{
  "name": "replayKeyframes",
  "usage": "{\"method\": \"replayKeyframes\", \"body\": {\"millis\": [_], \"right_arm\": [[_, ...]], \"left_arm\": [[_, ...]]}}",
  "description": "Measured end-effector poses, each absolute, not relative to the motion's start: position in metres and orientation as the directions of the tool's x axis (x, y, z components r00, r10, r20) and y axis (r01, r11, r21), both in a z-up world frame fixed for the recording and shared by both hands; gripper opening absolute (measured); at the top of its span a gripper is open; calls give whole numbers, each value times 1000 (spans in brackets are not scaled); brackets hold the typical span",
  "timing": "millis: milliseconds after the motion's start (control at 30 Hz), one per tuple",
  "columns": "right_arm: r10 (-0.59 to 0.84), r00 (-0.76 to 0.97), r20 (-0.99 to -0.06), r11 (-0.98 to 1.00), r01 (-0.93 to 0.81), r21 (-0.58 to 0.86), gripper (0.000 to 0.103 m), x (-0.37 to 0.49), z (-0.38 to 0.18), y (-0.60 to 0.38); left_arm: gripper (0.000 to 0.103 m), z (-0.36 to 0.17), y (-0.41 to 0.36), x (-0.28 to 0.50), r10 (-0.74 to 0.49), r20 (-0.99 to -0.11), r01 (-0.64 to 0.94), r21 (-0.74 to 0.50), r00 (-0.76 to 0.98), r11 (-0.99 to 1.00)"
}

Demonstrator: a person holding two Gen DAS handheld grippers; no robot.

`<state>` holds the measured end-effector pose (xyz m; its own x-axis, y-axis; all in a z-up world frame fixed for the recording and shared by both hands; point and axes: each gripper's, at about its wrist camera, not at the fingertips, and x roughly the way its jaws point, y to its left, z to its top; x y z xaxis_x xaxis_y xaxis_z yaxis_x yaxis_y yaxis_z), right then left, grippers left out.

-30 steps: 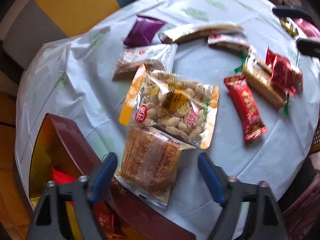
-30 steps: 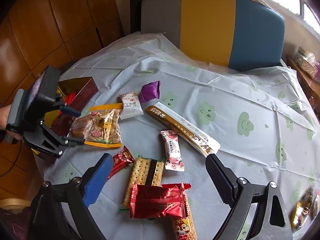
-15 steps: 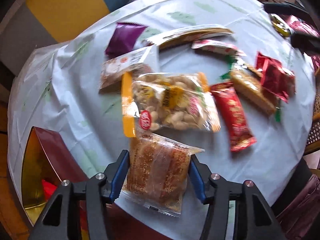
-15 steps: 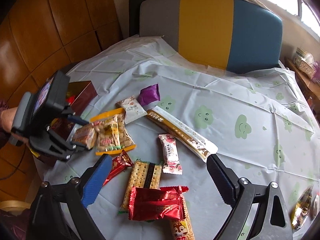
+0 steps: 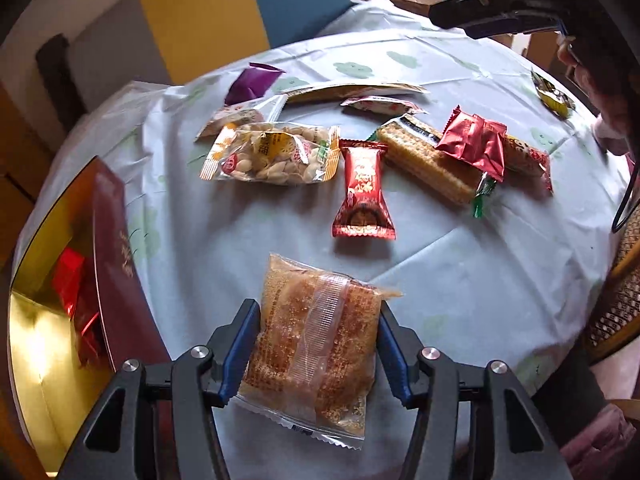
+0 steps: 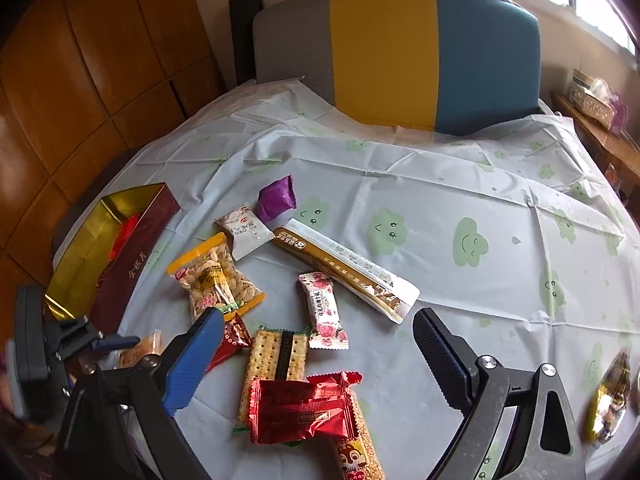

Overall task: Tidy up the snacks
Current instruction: 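Lift the bread cake bag with the left tool while the right tool grasps a red foil packet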

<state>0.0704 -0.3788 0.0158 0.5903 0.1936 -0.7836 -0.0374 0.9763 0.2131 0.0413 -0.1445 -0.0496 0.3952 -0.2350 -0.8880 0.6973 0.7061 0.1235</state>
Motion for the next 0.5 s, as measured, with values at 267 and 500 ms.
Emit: {"method": "replayKeyframes", "body": {"millis": [267,500], "right_arm": [[214,586,-782,951,60,305,95,70,15,-405],[131,491,-861,951,182,249,43,72,-4,-425]], "left_arm": [[58,-53,-140,29,-263,-844,672,146,468,726],[58,-53,-138,27,-276,-828,652,135,488,746]]}}
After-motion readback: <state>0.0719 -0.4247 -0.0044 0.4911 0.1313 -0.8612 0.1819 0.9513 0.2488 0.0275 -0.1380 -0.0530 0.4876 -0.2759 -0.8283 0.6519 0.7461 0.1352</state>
